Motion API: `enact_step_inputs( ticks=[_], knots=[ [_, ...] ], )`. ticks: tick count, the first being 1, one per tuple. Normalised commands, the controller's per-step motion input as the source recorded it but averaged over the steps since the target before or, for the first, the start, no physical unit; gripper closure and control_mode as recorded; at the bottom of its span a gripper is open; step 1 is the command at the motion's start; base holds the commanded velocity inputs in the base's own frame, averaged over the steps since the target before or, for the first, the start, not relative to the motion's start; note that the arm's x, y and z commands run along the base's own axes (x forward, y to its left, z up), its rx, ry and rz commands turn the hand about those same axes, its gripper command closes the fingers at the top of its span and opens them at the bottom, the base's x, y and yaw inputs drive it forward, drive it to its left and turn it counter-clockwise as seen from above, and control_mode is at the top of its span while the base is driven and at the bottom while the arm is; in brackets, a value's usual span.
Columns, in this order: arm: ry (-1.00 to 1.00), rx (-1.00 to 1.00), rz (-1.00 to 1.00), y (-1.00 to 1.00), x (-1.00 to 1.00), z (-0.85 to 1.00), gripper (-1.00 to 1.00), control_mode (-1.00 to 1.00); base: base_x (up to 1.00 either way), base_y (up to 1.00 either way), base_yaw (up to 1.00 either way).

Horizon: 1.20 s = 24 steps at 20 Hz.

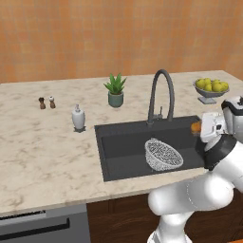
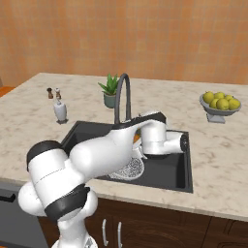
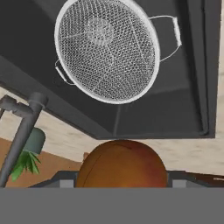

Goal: Put the colander in the sink, put the peach in the colander, and turn on the sink faucet and pour water over the colander.

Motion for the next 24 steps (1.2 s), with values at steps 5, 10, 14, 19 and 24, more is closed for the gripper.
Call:
enact_step_inputs(
  ticks=[5, 10, 14, 19, 24],
  knots=[
    [0.00, -0.11, 0.15, 0.33, 0.35, -0.42, 1.00, -1.00, 0.00, 0.00, 0.00],
    [0.00, -0.04, 0.11, 0.22, 0.27, -0.31, 1.00, -1.00, 0.00, 0.00, 0.00],
    [0.00, 0.00, 0.10, 0.00, 0.03, -0.51, 1.00, -1.00, 0.00, 0.00, 0.00],
    [0.00, 0.00, 0.06, 0.09, 0.03, -0.43, 1.00, -1.00, 0.00, 0.00, 0.00],
    [0.00, 0.00, 0.00, 0.19, 0.13, -0.12, 1.00, -1.00, 0.00, 0.00, 0.00]
  ],
)
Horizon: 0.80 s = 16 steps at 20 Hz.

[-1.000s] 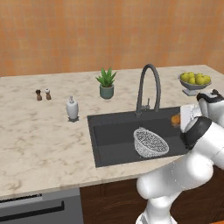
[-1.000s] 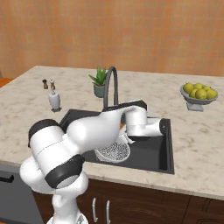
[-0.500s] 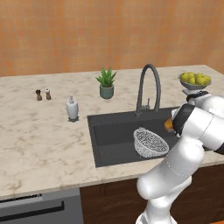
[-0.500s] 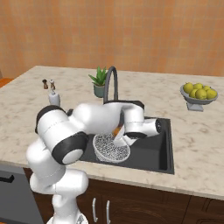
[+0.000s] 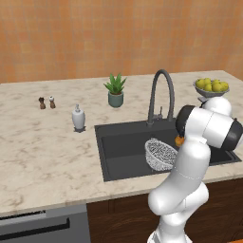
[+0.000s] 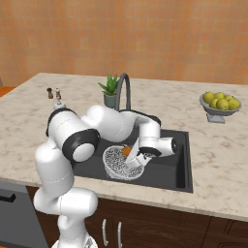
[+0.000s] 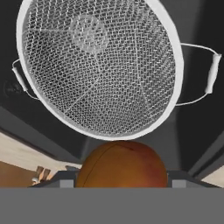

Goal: Put the colander in the sink, put the peach in the colander, and turn on the sink faucet and pour water over the colander.

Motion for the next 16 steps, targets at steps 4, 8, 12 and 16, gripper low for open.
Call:
enact_step_inputs(
  ticks=[4, 8, 12, 16],
  knots=[
    [0.00, 0.00, 0.00, 0.21, 0.11, -0.10, 1.00, -1.00, 0.00, 0.00, 0.00],
    [0.00, 0.00, 0.00, 0.31, 0.01, -0.39, 1.00, -1.00, 0.00, 0.00, 0.00],
    [0.00, 0.00, 0.00, 0.32, 0.04, -0.35, 1.00, -1.00, 0.00, 0.00, 0.00],
    [0.00, 0.02, 0.00, 0.32, 0.14, -0.07, 1.00, -1.00, 0.00, 0.00, 0.00]
  ],
)
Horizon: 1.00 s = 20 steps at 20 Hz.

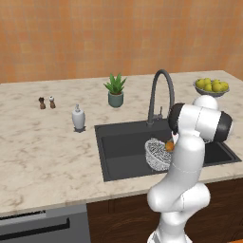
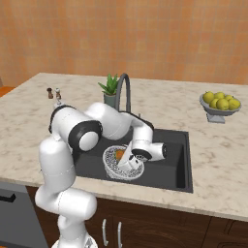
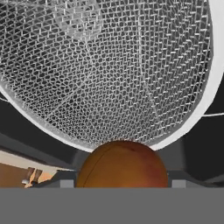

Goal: Put the colander in the sink, put the peach in the colander, and turn on the sink faucet and pour water over the colander.

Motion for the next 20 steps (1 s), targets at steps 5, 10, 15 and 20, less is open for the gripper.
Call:
enact_step_inputs(
  ticks=[5, 10, 15, 20],
  knots=[
    [0.00, 0.01, 0.00, 0.16, 0.08, -0.45, 1.00, -1.00, 0.00, 0.00, 0.00],
    [-0.05, 0.00, 0.00, 0.00, 0.00, -0.69, 1.00, -1.00, 0.00, 0.00, 0.00],
    [-0.11, 0.00, 0.00, 0.00, 0.00, -0.41, 1.00, -1.00, 0.00, 0.00, 0.00],
    [-0.10, 0.00, 0.00, 0.05, 0.05, -0.25, -1.00, -1.00, 0.00, 0.00, 0.00]
  ],
)
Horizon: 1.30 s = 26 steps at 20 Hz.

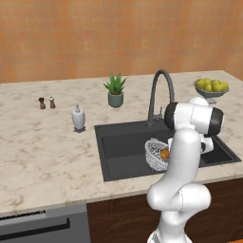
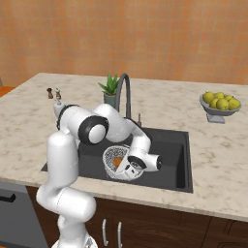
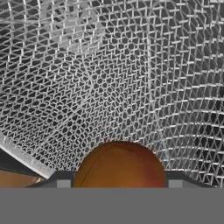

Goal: Put the colander in the sink, put the peach in the colander, and turn on the sink faucet and pour water over the colander.

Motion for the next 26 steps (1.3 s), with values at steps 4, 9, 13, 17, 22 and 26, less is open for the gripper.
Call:
enact_step_inputs(
  ticks=[4, 9, 13, 17, 22, 26],
  knots=[
    [-0.14, 0.00, 0.00, 0.00, 0.03, -0.06, -1.00, -1.00, 0.00, 0.00, 0.00],
    [-0.25, 0.09, 0.00, -0.01, 0.00, 0.09, -1.00, -1.00, 0.00, 0.00, 0.00],
    [-0.22, 0.11, -0.01, -0.05, 0.00, 0.47, -1.00, -1.00, 0.00, 0.00, 0.00],
    [-0.26, 0.19, -0.06, -0.34, -0.01, 1.00, -1.00, -1.00, 0.00, 0.00, 0.00],
    [-0.03, 0.11, -0.11, -0.32, 0.00, 0.99, -1.00, -1.00, 0.00, 0.00, 0.00],
    [0.00, 0.03, -0.13, -0.28, 0.00, 0.69, -1.00, -1.00, 0.00, 0.00, 0.00]
  ],
)
